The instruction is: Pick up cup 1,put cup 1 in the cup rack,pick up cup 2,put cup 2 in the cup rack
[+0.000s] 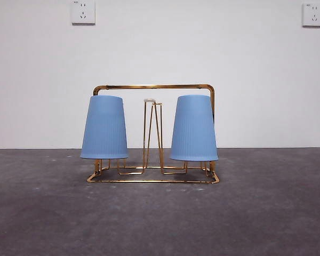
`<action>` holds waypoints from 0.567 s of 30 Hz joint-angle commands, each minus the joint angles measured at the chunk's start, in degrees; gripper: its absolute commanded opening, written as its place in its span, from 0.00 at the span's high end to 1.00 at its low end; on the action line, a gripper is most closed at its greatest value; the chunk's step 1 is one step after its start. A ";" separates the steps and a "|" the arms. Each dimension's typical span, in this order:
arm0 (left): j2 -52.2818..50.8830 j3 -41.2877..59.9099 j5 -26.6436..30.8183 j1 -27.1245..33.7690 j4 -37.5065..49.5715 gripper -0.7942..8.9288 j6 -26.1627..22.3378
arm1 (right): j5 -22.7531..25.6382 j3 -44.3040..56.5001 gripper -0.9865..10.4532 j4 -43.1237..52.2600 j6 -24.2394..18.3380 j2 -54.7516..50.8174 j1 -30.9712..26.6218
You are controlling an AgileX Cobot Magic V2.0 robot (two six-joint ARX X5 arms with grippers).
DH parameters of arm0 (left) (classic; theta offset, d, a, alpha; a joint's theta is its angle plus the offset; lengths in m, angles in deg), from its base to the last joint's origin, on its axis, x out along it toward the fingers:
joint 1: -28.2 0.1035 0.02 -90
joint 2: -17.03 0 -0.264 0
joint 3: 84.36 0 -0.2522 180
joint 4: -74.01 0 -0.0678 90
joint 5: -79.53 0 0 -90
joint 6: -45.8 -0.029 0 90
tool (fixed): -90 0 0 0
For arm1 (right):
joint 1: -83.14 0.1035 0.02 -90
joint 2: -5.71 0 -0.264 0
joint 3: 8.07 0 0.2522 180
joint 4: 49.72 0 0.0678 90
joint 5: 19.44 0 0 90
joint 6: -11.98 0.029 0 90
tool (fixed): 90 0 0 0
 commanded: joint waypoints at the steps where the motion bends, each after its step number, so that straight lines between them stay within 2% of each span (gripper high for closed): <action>1: -0.07 0.52 0.11 0.17 0.46 0.92 0.37 | 0.00 0.20 0.91 -1.22 0.63 -0.02 0.00; 4: -0.07 0.52 0.11 0.20 0.46 0.92 0.37 | 0.02 0.20 0.91 -1.22 0.63 -0.04 -0.04; 8: -0.07 0.52 0.11 0.17 0.46 0.92 0.35 | 0.59 0.37 0.91 2.97 -3.96 -2.27 -5.31; 10: -0.07 0.52 0.13 0.17 0.46 0.92 0.37 | -1.40 1.16 0.91 8.28 -4.33 -4.22 -10.86; 14: -0.07 0.52 0.17 0.17 0.46 0.92 0.35 | -10.05 6.43 0.91 20.28 -3.69 -10.21 -26.49; 17: -0.07 0.52 0.15 0.20 0.46 0.92 0.37 | -10.58 12.52 0.91 27.21 -3.82 -14.73 -35.01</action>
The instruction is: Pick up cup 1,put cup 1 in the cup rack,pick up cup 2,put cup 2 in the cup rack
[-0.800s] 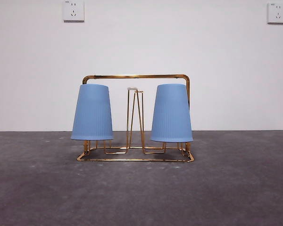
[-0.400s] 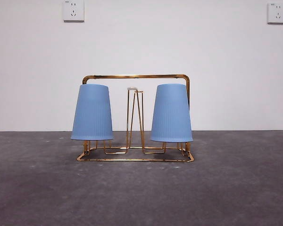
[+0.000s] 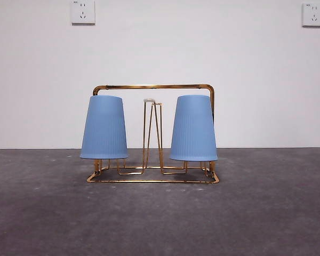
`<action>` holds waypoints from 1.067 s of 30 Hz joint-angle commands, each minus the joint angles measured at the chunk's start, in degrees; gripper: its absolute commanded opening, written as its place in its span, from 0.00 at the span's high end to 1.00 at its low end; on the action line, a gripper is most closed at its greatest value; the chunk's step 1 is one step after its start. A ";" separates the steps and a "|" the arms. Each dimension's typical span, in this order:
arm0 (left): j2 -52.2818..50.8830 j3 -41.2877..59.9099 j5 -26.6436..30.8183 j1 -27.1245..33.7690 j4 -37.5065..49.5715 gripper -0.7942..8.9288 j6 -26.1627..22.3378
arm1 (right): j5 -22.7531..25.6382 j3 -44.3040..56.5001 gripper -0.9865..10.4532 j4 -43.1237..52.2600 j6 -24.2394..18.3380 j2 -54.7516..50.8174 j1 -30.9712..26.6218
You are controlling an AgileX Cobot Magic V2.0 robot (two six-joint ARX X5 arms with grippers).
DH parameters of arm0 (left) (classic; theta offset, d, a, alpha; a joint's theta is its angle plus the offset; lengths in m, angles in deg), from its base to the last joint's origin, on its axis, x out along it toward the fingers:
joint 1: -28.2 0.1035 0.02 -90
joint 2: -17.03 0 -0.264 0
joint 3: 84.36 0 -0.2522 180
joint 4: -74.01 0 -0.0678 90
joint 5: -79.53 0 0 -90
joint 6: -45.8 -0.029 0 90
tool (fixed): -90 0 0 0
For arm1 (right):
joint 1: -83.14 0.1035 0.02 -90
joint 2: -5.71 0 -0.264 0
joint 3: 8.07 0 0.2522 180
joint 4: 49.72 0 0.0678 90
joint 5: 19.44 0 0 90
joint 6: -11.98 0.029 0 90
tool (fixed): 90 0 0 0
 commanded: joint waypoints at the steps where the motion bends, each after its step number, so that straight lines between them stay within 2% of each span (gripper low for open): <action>1: -0.07 0.52 0.15 0.17 0.46 0.92 0.37 | -0.42 7.21 0.91 6.80 -0.50 -3.65 -8.07; 4: -0.07 0.52 0.15 0.17 0.46 0.92 0.37 | -1.16 16.59 0.91 15.93 0.11 -8.33 -13.25; 9: -0.04 0.52 0.15 0.20 0.46 0.92 0.35 | -7.32 34.80 0.91 28.81 3.06 -16.87 -18.62; 15: -0.04 0.52 0.15 0.20 0.46 0.92 0.35 | -7.02 53.66 0.91 37.88 3.28 -25.46 -19.21; 22: -0.04 0.52 0.15 0.17 0.44 0.92 0.35 | -6.99 68.87 0.91 41.27 3.28 -33.81 -19.15; 32: -0.04 0.50 0.15 0.17 0.46 0.92 0.35 | -4.81 77.92 0.91 41.64 3.23 -34.71 -18.99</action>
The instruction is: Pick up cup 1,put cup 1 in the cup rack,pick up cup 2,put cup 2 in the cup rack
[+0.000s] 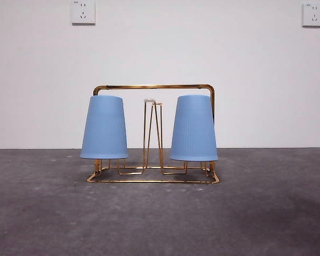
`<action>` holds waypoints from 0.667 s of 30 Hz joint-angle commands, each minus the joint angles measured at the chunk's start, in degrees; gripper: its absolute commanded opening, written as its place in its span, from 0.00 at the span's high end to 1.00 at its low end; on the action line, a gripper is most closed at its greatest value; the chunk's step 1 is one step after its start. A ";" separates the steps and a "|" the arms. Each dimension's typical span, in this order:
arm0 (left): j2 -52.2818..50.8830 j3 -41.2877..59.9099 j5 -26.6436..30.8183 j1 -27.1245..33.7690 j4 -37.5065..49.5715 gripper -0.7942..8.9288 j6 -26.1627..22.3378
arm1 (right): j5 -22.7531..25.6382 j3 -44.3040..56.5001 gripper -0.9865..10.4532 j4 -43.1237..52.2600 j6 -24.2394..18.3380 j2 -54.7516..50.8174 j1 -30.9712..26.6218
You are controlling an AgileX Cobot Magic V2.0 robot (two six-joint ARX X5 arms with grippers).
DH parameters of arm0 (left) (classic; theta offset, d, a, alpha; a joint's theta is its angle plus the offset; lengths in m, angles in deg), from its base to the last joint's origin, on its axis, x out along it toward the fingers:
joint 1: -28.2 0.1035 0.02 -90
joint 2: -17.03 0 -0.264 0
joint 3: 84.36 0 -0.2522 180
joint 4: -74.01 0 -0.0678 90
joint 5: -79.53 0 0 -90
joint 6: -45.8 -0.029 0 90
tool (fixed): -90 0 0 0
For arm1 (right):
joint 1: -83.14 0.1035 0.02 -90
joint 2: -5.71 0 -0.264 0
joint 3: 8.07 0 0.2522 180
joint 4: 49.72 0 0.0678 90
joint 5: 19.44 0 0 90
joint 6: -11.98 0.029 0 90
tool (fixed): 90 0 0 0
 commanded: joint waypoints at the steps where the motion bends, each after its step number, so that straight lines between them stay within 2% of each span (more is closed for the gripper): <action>1: -0.07 0.50 0.13 0.20 0.46 0.92 0.35 | 0.74 1.38 0.91 1.60 0.61 -0.17 0.11; 3: -0.07 0.48 0.13 0.17 0.48 0.92 0.35 | 0.90 1.49 0.91 1.51 0.74 -0.17 0.09; 6: 0.26 0.48 0.15 0.20 0.42 0.92 0.35 | 0.85 1.49 0.91 1.60 3.15 -0.17 0.09; 20: 0.61 0.48 0.13 0.20 0.39 0.92 0.35 | 0.92 1.46 0.91 1.55 3.10 -0.13 0.09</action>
